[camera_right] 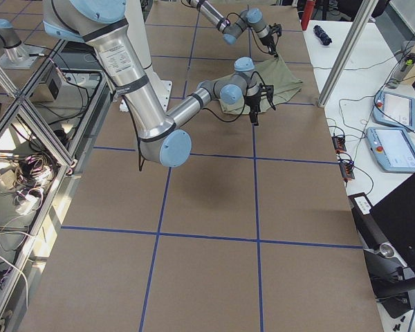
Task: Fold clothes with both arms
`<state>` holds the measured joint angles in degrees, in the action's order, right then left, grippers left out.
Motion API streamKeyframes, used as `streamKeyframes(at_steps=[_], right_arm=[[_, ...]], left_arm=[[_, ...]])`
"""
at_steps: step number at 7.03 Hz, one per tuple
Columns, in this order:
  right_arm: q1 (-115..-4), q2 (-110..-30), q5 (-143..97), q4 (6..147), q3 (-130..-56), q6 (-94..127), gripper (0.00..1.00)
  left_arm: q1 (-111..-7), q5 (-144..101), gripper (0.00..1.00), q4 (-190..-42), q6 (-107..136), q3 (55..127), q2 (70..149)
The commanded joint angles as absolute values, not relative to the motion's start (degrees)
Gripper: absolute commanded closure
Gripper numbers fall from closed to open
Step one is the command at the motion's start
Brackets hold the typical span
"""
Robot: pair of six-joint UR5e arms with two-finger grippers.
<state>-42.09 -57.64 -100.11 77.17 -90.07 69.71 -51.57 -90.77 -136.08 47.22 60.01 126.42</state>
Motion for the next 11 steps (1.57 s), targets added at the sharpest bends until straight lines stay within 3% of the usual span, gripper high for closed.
streamKeyframes(at_steps=[1, 2, 4, 6, 11], right_arm=[[-41.2, -57.6, -100.0, 77.2, -90.4, 70.6, 0.0], [-40.1, -55.9, -99.9, 77.0, -90.4, 73.4, 0.0], [-35.9, -50.0, -97.7, 77.3, -87.6, 85.7, 0.04], [-31.1, -43.6, -91.5, 77.4, -80.4, 96.7, 0.19], [-27.8, -42.5, -88.2, 77.3, -75.9, 97.6, 0.34]], left_arm=[[-54.9, -88.5, 0.75, -138.6, 37.0, 54.8, 128.3], [-54.9, -88.8, 0.01, -140.3, 37.0, 57.2, 127.9], [-55.0, -102.7, 0.0, -144.1, 39.6, 63.8, 123.2], [-53.5, -103.0, 0.0, -149.0, 43.9, 64.9, 121.5], [-52.6, -103.0, 0.0, -149.1, 44.3, 65.2, 121.4]])
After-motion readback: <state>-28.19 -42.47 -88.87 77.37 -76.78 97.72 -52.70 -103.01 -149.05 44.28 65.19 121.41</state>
